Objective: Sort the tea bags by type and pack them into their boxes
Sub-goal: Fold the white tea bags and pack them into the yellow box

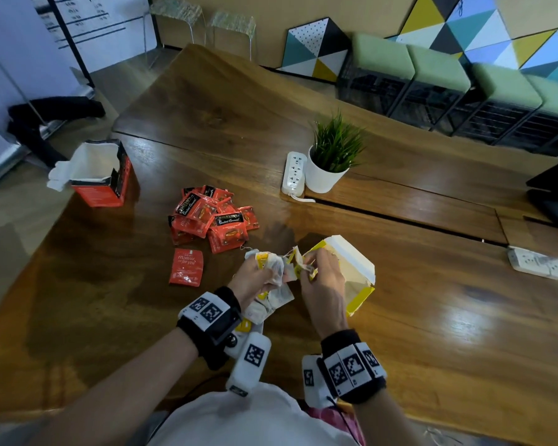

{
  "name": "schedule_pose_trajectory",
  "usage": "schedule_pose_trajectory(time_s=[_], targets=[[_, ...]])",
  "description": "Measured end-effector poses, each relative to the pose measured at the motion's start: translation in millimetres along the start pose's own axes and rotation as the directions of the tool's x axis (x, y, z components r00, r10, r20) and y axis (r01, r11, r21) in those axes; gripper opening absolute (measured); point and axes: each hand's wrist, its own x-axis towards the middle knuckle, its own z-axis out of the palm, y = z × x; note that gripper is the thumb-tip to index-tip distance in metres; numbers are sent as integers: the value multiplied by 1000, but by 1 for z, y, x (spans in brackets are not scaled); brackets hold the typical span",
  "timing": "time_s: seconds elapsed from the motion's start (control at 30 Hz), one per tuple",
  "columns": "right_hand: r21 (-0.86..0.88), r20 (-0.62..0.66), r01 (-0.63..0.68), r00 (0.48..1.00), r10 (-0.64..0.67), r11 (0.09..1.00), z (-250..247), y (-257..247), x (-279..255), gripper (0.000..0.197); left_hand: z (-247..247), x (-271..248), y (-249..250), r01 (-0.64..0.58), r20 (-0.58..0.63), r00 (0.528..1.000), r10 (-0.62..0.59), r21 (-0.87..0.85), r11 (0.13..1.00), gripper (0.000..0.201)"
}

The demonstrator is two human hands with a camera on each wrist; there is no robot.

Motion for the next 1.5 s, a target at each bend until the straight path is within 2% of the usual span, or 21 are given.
schedule_pose_trajectory(time_s=[0.1,0.17,0.23,0.27,0.33,0.4,0.5,0.6,0.73,0.87,0.97,1.03,1.13,1.23,1.3,1.37,1.4,1.47,1.5], targets=[[-112,-12,53,998,-55,992,-1,1,1,10,1,2,-1,2,-24,1000,-1,11,1000,16],[-229,120,115,989,-89,967,4,1,-1,7,7,5,-2,-12,-26,1000,12,30,999,41],[-256,254,164,962,-98,953,7,2,-2,9,16,6,0,-22,-1,1000,22,75,997,44],[-217,279,151,956,-87,964,7,2,-2,12,22,4,5,-25,10,1000,25,88,996,37],[-130,291,111,954,-69,985,3,4,-2,18,33,2,13,-38,17,999,37,39,999,8],[-108,299,92,953,-56,990,-2,8,0,21,36,6,14,45,-30,999,-46,-13,999,20],[-57,302,46,953,-27,997,-5,19,4,23,37,8,11,107,-41,993,-111,-79,991,20],[68,286,-23,958,3,997,-10,24,10,21,35,6,11,86,-67,993,-99,-170,982,27],[212,314,-146,946,74,966,-23,21,12,23,41,2,5,29,-105,993,-53,-218,975,21],[286,297,-193,949,105,938,-29,30,15,26,55,-6,6,-15,-124,992,-5,-153,988,27],[313,285,-289,937,201,905,-31,45,19,21,59,-10,3,-24,-134,991,10,-107,994,22],[380,331,-397,902,278,836,-30,57,17,18,56,-14,1,-11,-167,986,-13,-141,990,21],[545,470,-598,798,377,587,-33,58,16,31,50,-20,-2,12,-172,984,-52,-227,974,20],[604,592,-670,740,321,431,-37,45,14,29,52,-20,-4,86,-155,978,-142,-323,942,23],[619,634,-678,729,257,397,-36,39,14,26,56,-19,-3,98,-111,983,-148,-365,926,30],[578,632,-666,731,258,471,-30,35,15,26,58,-20,-2,109,-43,990,-137,-398,911,37],[524,594,-616,759,265,588,-27,35,16,25,58,-20,-2,113,-20,991,-132,-401,909,38],[405,504,-417,844,182,813,-22,35,18,23,56,-20,-2,111,-13,992,-127,-405,908,36],[356,463,-298,880,110,886,-21,33,18,21,55,-19,-3,118,-13,991,-135,-413,903,34]])
